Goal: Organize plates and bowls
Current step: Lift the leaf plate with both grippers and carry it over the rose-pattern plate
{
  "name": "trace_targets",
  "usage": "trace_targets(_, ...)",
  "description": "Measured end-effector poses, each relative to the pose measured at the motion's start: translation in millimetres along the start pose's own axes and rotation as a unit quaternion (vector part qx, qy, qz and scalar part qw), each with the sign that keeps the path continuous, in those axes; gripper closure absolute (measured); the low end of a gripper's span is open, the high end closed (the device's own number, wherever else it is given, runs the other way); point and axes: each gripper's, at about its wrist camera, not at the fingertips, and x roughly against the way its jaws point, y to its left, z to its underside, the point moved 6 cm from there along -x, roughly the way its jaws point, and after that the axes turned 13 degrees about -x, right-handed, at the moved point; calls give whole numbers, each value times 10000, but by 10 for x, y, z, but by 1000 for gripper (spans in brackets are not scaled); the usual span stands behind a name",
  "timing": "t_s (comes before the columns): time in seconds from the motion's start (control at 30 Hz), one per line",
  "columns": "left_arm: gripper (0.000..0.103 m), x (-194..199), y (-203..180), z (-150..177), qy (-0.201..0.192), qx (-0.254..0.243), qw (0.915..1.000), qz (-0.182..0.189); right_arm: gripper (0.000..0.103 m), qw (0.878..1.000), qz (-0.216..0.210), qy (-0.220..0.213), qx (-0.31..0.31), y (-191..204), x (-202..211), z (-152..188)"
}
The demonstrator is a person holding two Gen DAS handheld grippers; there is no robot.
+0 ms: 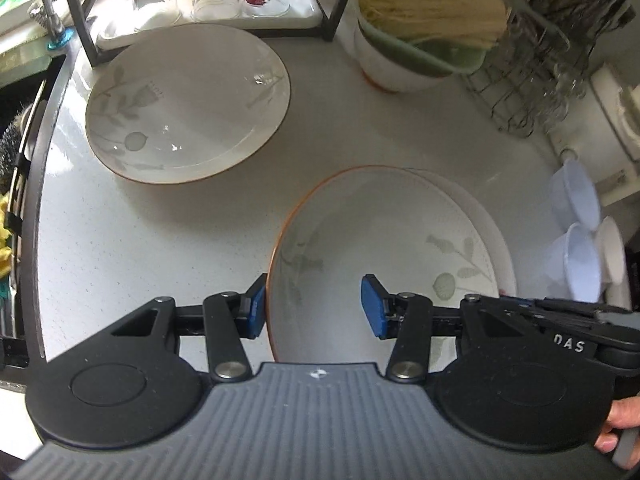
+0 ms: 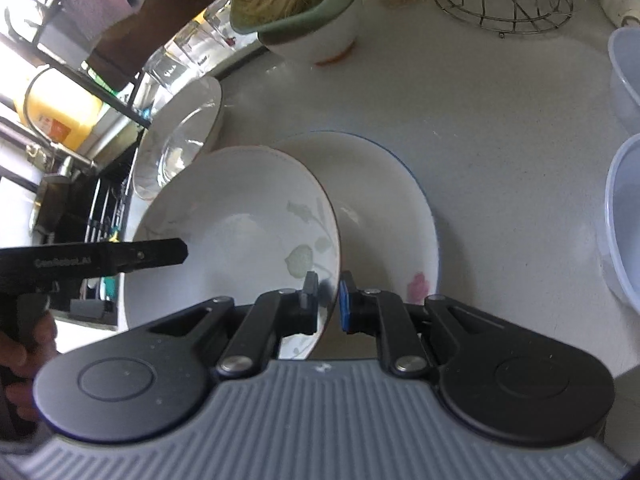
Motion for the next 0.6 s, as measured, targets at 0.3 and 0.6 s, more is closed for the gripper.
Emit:
trace_targets(0.3, 50, -173, -84, -32, 130, 70, 9994, -316, 89, 9996, 84, -145, 236, -50, -34, -73)
trace_targets(0.6, 50, -293, -218, -9, 361, -129, 9985, -403, 89, 9993, 131, -284, 209, -176, -23, -129)
